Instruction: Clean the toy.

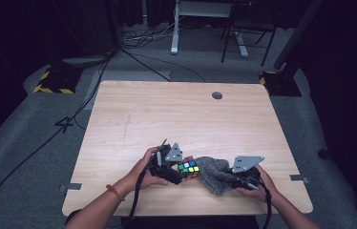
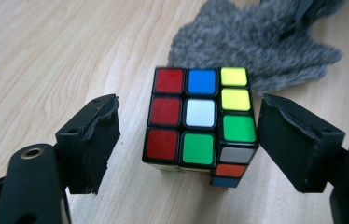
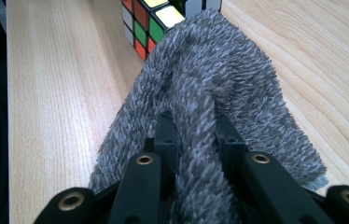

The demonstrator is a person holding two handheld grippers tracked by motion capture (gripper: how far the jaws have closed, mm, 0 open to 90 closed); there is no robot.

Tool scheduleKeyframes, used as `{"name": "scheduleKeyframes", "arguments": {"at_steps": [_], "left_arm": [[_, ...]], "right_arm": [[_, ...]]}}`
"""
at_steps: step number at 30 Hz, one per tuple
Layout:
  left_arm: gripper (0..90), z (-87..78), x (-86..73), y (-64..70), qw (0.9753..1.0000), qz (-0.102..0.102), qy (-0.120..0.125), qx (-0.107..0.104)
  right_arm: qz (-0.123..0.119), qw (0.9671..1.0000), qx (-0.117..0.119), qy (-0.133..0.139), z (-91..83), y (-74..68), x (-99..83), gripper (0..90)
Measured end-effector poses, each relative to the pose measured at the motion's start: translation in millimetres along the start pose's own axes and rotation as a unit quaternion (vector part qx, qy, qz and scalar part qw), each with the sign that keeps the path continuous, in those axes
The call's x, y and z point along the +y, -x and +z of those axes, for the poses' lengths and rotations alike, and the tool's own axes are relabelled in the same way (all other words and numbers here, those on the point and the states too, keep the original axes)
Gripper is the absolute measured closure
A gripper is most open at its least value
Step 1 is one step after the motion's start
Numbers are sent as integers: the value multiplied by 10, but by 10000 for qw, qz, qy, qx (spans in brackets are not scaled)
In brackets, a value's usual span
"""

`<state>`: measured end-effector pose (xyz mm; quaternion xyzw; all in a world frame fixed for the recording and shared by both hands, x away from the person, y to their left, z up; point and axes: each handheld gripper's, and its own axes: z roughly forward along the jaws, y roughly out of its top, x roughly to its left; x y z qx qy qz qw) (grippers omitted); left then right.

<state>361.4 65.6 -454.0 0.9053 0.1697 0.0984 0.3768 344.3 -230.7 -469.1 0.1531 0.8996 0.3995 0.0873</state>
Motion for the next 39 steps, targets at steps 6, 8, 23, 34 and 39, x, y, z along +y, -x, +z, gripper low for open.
{"name": "scheduleKeyframes", "arguments": {"at_steps": [6,8,23,34,39], "left_arm": [[274,28,-49,-23,9998,-114,21,-164],[275,-29,-27,-41,9996,-170,171,-143],[258,-78,-26,-173,9986,-365,371,-52],[281,-77,-93,-162,9990,-281,357,-30],[188,-125,-131,-154,9994,-151,260,-158]], "right_arm": [[-10,10000,42,12,3,1,-1,758],[-20,10000,41,0,1,-4,-1,757],[-71,10000,49,-33,16,-10,3,753],[-61,10000,4,-49,19,-9,-6,748],[-69,9999,-9,86,-22,-10,9,749]]}}
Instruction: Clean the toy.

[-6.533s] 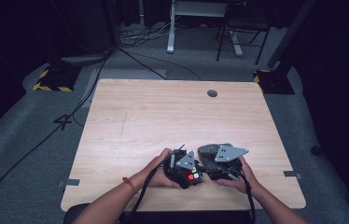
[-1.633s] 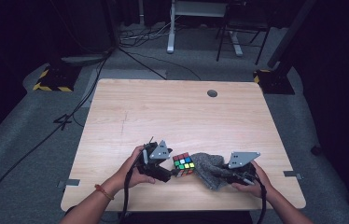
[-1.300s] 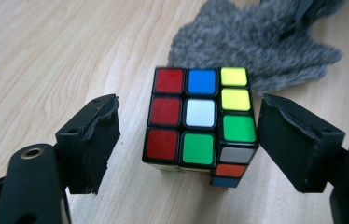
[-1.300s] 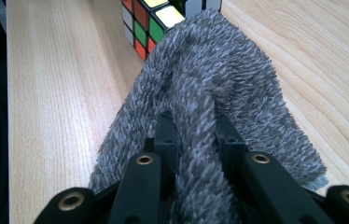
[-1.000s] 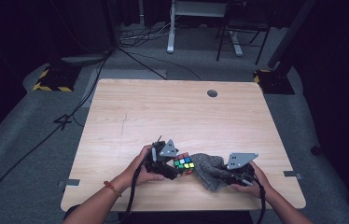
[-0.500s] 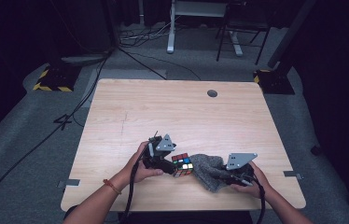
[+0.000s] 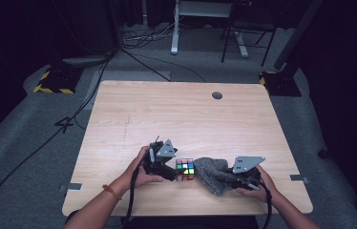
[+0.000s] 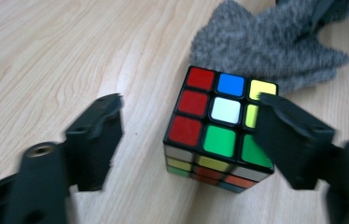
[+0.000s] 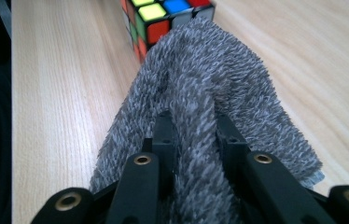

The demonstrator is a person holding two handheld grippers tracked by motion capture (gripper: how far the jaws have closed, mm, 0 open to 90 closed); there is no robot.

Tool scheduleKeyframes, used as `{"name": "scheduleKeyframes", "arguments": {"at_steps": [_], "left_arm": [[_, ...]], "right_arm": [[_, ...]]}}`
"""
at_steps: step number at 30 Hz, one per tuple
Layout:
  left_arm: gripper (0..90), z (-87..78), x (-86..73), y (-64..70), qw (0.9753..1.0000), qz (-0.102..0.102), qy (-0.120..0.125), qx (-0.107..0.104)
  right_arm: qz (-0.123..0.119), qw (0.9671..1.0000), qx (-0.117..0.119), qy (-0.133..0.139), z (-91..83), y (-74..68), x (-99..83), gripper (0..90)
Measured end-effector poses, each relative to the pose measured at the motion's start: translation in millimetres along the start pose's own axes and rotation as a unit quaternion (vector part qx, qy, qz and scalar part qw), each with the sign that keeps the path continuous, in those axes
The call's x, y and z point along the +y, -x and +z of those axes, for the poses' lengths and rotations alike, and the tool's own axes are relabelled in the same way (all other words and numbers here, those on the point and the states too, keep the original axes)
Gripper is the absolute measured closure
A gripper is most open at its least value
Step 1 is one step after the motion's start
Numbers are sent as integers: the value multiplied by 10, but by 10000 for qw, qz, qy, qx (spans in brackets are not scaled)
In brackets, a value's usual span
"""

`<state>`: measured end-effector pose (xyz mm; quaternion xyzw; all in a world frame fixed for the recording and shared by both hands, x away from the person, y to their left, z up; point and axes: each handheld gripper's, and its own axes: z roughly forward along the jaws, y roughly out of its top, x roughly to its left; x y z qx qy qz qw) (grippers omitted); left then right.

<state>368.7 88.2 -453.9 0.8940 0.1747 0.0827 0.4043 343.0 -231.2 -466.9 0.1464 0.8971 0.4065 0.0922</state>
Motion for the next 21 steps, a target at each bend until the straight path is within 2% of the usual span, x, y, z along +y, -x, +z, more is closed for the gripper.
{"name": "scheduleKeyframes", "arguments": {"at_steps": [4,6,10,14,16,19,21], "left_arm": [[167,-32,-69,26,9999,22,-47,-109],[156,-3,-87,52,9999,80,-89,-67],[155,133,-83,74,9991,201,-340,-146],[158,258,-79,73,9984,265,-449,-197],[180,315,-79,76,9978,235,-499,-365],[221,392,-96,96,9971,217,-655,-325],[267,402,-105,100,9975,246,-612,-255]], "right_arm": [[123,9996,-3,269,-78,19,12,756],[162,9991,69,379,-83,22,28,756],[106,9994,90,330,-14,-8,76,757],[54,9995,114,275,69,-5,116,758],[56,9996,131,257,104,0,126,758],[34,9996,184,234,143,-15,138,760],[19,9995,208,256,145,-30,148,761]]}}
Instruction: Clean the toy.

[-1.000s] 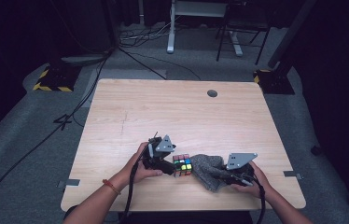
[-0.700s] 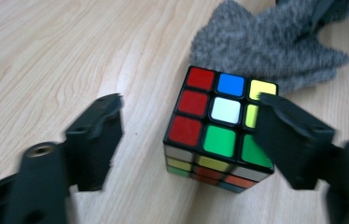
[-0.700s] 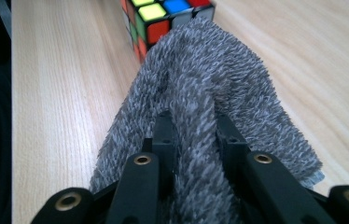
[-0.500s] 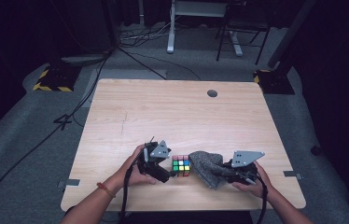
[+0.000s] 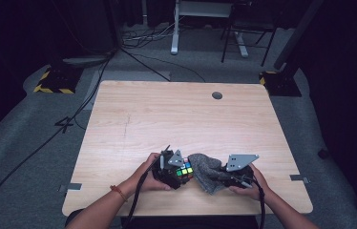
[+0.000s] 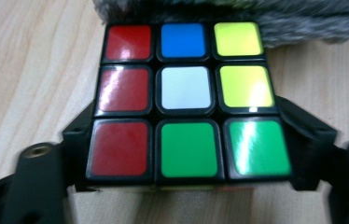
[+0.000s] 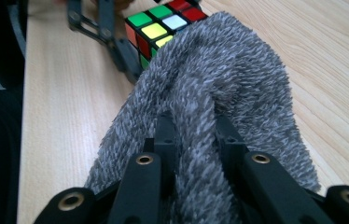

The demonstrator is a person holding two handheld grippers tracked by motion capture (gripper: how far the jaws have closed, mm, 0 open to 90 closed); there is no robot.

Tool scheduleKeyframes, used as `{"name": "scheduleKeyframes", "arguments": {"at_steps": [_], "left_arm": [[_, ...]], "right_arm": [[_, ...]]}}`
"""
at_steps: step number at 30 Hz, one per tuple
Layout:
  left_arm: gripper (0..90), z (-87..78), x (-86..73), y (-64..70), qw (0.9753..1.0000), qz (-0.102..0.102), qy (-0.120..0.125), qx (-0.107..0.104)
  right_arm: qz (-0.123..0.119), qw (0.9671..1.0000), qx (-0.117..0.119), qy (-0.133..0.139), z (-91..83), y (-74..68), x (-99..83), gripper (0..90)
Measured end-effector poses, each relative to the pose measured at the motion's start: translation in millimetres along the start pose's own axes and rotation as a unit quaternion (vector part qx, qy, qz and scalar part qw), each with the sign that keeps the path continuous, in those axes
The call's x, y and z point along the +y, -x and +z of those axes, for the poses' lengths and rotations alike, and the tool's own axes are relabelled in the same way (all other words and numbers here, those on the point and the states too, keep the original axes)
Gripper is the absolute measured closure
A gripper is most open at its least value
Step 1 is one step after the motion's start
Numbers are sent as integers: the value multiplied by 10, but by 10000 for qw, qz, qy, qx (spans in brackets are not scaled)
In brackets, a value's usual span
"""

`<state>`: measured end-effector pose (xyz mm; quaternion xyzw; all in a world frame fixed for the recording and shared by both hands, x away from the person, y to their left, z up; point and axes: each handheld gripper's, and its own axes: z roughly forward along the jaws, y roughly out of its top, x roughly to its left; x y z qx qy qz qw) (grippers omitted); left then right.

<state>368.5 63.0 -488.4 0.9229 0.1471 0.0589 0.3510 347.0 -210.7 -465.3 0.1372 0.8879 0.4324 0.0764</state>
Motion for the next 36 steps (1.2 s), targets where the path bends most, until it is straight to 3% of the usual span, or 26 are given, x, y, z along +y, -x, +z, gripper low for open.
{"name": "scheduleKeyframes", "arguments": {"at_steps": [2,5,10,13,17,22,24,28,32,36], "left_arm": [[330,-23,2,-15,10000,8,22,-52],[334,-61,8,2,9999,119,53,3],[335,-192,105,24,9990,204,384,-81],[335,-311,208,50,9970,298,705,-129],[335,-406,338,68,9947,436,928,-86],[334,-399,388,41,9949,446,906,-45],[334,-368,403,56,9952,562,801,28],[334,-307,457,96,9954,736,579,187],[336,-342,460,107,9948,803,604,185],[337,-428,448,130,9930,836,825,153]], "right_arm": [[-16,10000,-2,29,-6,-17,11,765],[-42,9999,-5,146,-53,-26,36,768],[-26,9990,18,451,-145,-20,143,769],[4,9981,29,611,-163,-7,194,769],[65,9971,153,738,-151,19,253,768],[-80,9958,124,902,-151,18,350,769],[-76,9947,189,1008,-178,27,372,769],[-185,9943,80,1044,-194,8,448,770],[-135,9950,-98,986,-187,30,472,772],[19,9967,-224,783,-102,91,381,774]]}}
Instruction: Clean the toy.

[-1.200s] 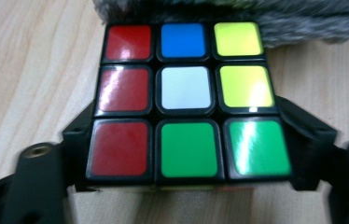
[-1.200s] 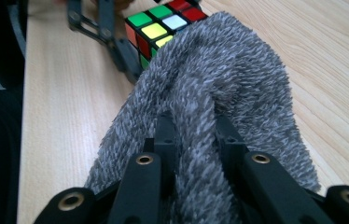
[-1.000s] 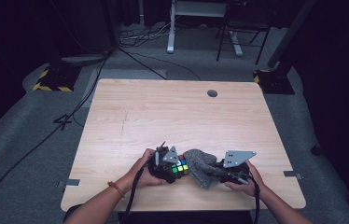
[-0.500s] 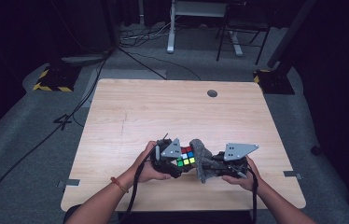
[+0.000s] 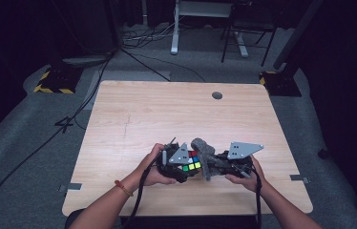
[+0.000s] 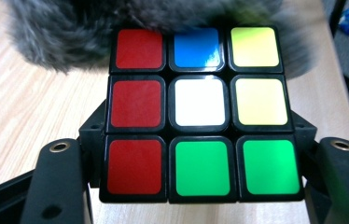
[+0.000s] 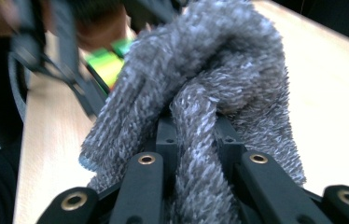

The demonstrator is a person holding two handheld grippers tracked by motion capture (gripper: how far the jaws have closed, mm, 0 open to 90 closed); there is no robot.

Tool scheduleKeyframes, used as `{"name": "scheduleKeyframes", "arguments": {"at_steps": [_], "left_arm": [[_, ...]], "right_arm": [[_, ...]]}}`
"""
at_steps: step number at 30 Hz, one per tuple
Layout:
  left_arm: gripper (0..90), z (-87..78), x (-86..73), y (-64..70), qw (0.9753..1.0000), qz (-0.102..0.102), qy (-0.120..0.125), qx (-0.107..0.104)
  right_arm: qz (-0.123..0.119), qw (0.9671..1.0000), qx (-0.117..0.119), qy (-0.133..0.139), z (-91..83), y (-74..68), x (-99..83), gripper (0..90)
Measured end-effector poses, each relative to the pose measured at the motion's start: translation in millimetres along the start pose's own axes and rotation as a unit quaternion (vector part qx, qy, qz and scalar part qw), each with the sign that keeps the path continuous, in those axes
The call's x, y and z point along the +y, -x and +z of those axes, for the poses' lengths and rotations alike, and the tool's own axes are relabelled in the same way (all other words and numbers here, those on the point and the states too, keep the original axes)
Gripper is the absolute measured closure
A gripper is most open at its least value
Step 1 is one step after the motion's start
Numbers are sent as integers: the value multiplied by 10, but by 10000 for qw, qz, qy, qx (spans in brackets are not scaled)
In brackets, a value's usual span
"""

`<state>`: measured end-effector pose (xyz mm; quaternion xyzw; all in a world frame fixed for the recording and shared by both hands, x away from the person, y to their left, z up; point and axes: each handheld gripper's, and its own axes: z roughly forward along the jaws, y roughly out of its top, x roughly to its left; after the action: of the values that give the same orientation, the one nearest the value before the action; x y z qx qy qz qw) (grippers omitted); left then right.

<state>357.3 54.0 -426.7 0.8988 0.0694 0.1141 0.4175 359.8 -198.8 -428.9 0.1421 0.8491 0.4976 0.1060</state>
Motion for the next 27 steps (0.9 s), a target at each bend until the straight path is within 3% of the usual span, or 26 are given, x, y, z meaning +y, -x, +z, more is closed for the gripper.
{"name": "scheduleKeyframes", "arguments": {"at_steps": [6,11,14,19,24,27], "left_arm": [[336,-53,-40,-20,9999,-28,116,-76],[335,3,-10,23,9999,81,71,-40],[336,33,6,43,9999,68,26,-110],[336,102,42,114,9997,213,-138,-63],[336,43,53,127,9998,154,53,-113],[336,-53,63,119,9996,165,206,-51]], "right_arm": [[88,9996,243,-141,55,-10,-100,775],[40,9992,376,116,-22,-36,-78,777],[-40,9993,306,203,-62,-62,-44,776],[-101,9988,215,417,-123,-89,37,776],[-276,9993,-248,106,-105,-106,70,777],[-251,9993,-242,-98,-76,-97,14,777]]}}
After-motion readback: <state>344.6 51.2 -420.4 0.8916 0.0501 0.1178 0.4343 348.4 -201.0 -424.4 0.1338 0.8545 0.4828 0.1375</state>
